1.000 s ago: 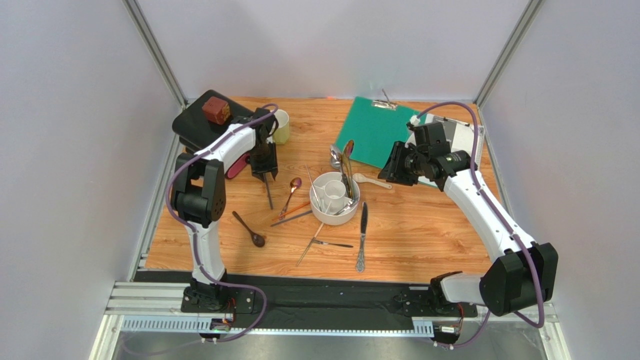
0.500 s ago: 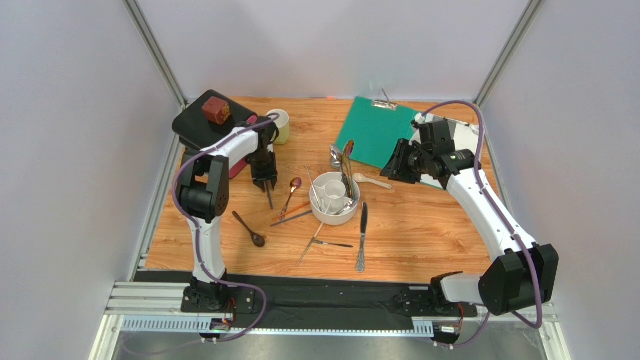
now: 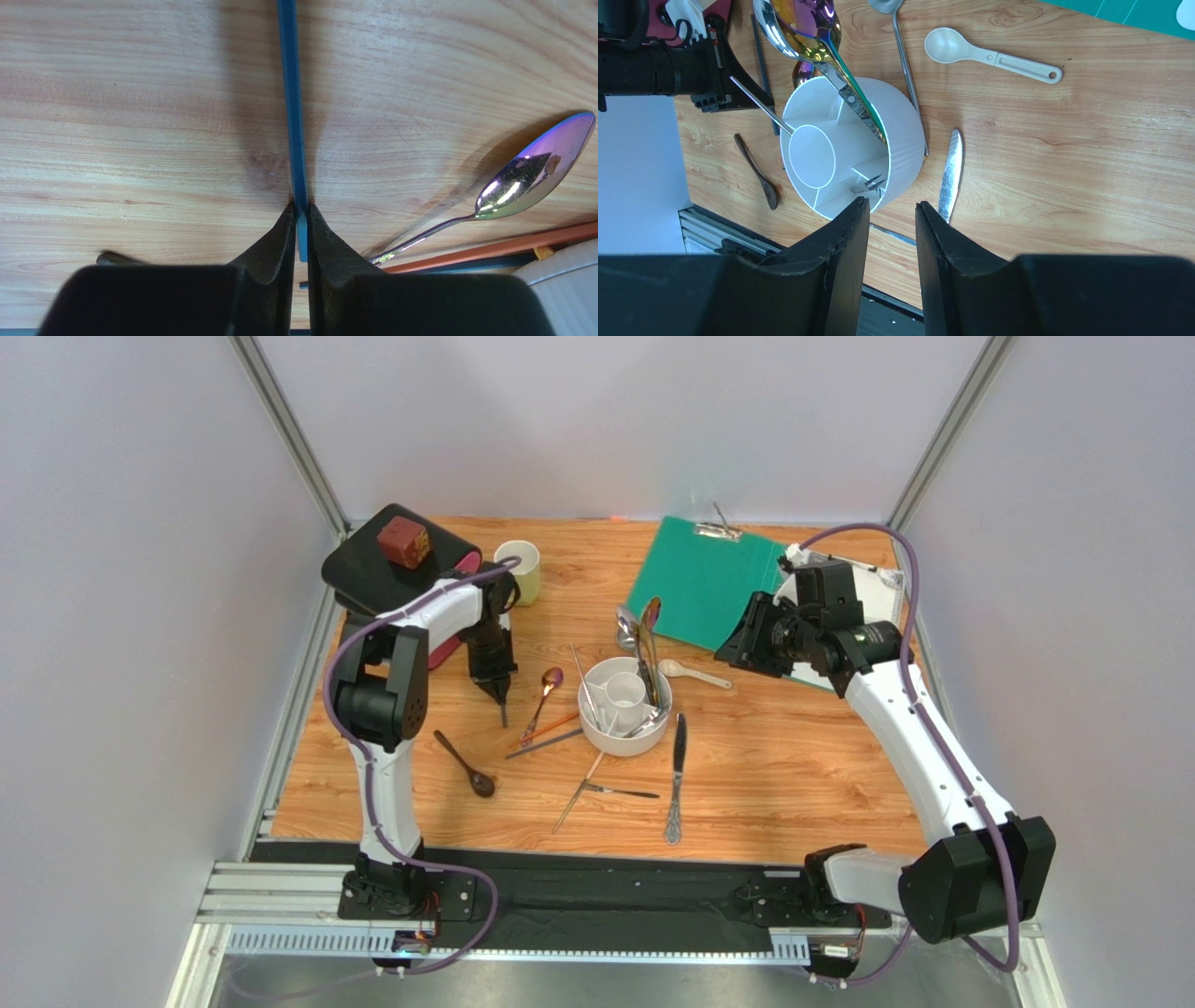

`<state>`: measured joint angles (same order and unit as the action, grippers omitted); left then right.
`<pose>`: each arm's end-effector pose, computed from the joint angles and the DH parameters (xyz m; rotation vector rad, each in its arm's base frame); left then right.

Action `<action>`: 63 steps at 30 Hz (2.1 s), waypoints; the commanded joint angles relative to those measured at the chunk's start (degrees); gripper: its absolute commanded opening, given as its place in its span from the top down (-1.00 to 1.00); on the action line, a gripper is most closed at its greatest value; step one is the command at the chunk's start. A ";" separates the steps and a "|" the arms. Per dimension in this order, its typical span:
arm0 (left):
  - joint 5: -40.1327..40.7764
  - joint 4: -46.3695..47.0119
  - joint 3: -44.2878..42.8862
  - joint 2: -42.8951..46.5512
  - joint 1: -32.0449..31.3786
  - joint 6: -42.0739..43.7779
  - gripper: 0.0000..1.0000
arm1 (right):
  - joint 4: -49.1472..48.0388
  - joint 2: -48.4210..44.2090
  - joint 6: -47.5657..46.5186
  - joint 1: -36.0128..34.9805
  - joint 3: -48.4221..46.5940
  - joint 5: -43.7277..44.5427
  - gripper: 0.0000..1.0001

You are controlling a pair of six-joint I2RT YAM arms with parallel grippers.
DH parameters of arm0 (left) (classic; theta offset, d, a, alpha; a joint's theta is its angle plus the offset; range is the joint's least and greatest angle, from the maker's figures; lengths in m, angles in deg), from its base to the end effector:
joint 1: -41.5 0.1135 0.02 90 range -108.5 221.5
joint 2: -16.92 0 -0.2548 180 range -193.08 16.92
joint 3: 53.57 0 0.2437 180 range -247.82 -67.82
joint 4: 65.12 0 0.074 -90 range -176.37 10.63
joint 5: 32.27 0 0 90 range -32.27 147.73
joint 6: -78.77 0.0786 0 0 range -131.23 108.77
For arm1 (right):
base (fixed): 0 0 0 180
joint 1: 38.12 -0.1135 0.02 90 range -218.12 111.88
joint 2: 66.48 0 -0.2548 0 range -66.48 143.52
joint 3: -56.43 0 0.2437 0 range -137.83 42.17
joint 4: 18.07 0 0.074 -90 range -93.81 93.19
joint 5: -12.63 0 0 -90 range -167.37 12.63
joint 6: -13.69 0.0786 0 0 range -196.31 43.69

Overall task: Sort the eating utensils into containers
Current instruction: Pick up the chopstick from the center of the board, then place the chopstick in the storage box.

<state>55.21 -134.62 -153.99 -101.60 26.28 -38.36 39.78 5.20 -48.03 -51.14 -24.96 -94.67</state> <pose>0.3655 -0.1030 0.1093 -0.3220 3.1005 -0.0875 0.2671 0.0858 0.2855 0.1859 2.4719 0.6861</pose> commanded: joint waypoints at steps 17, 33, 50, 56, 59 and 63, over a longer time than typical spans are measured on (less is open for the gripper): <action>-8.37 2.50 8.91 20.14 -5.78 4.99 1.00 | -4.04 -2.07 1.96 0.53 2.53 -1.95 0.28; -2.84 29.38 25.25 47.59 -19.21 -13.37 1.00 | -7.56 0.47 3.54 0.54 2.88 -3.26 0.28; 22.47 51.37 30.62 38.45 -29.25 -15.58 1.00 | -4.75 -5.05 2.84 -1.05 8.94 -5.02 0.30; 22.83 50.68 31.77 36.78 -31.17 -16.19 1.00 | -3.78 -6.55 2.58 -1.22 10.62 -4.76 0.30; 23.62 50.15 32.20 36.69 -32.58 -16.02 1.00 | -3.87 -7.08 2.66 -1.22 10.71 -4.15 0.30; 22.92 49.54 32.12 34.85 -33.03 -16.46 1.00 | -3.87 -8.66 2.67 -1.22 11.58 -3.53 0.30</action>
<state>77.31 -86.18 -121.93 -65.21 -6.07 -53.60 36.68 -0.55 -45.43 -52.12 -13.94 -98.65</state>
